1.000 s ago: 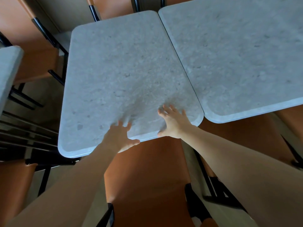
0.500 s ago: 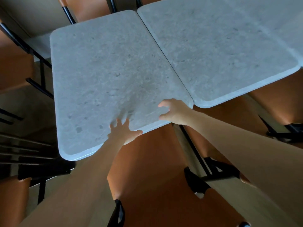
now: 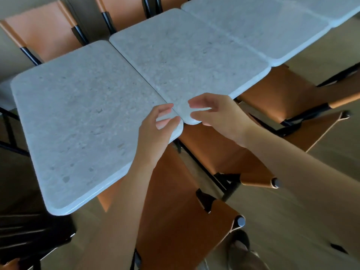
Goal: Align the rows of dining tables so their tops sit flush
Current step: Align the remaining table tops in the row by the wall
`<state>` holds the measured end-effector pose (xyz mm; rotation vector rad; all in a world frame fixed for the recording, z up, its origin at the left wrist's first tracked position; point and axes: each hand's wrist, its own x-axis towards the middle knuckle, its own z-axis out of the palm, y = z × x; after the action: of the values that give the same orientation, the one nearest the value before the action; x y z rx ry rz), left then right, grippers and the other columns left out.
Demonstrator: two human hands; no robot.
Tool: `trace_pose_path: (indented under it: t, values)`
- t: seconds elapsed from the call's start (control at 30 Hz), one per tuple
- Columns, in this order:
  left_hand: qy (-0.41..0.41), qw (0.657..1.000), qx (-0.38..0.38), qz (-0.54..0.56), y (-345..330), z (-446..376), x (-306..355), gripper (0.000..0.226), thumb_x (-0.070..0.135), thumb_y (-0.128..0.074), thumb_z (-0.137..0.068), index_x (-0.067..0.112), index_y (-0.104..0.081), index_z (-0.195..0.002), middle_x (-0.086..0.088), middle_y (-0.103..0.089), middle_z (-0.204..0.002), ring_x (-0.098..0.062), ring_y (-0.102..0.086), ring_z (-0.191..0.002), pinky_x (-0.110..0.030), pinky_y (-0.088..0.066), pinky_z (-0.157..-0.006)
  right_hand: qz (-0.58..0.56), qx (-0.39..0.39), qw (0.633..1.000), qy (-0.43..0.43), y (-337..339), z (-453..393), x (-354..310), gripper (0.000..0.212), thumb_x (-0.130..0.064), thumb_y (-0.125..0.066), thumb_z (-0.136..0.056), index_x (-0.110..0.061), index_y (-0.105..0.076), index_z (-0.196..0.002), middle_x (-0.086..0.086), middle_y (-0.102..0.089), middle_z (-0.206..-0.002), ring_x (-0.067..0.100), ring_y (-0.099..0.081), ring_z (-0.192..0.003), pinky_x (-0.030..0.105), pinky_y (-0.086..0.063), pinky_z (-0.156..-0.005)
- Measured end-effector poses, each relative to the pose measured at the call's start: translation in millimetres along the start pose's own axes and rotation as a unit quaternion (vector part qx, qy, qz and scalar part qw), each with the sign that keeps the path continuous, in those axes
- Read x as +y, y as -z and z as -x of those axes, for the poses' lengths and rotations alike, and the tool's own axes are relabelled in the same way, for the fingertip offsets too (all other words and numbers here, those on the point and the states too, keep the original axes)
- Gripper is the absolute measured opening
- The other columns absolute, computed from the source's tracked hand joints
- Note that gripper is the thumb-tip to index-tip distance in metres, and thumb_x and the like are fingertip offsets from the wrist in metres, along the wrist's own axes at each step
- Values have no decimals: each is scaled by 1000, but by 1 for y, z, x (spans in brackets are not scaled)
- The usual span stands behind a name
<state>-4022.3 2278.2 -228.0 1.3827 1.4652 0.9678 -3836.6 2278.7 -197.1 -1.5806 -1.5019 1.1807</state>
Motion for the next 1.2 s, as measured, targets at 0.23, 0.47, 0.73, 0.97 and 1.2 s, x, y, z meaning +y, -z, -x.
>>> trace_pose_path:
  t: [0.23,0.47,0.73,0.97,1.2]
  values:
    - [-43,998,-35,31,-79,36,82,31,28,-69,-91,38,-64,-120,22,-65,-123,11,-63,-104,-17,-48,-87,-57,51,997,24,101,61,3,26,-24,-68,-95,-28,-69,-121,-17,-69,-122,-4,-64,-111,32,-55,-99]
    - [-92,993,-41,55,-203,70,157,29,30,-67,-93,37,-64,-121,26,-63,-122,15,-60,-104,-18,-51,-89,-79,90,993,19,237,131,36,26,-21,-68,-96,-27,-69,-121,-14,-69,-123,7,-66,-113,36,-55,-100]
    - [-142,983,-101,62,-340,93,235,26,29,-64,-94,38,-64,-118,25,-62,-123,15,-59,-104,-21,-50,-93,-78,162,983,26,378,185,62,27,-19,-67,-96,-24,-69,-122,-13,-69,-121,6,-63,-114,35,-55,-99]
    - [-160,973,-161,41,-409,87,279,31,37,-64,-88,36,-66,-120,27,-63,-120,12,-59,-108,-24,-50,-95,-98,190,977,24,442,206,88,26,-20,-67,-95,-27,-70,-120,-16,-71,-115,1,-63,-113,35,-55,-100]
    - [-154,972,-170,42,-471,54,297,30,37,-62,-79,36,-70,-108,21,-67,-116,2,-64,-108,-33,-51,-101,-88,197,976,5,497,192,124,24,-23,-69,-94,-29,-72,-116,-16,-73,-113,2,-64,-114,37,-55,-101]
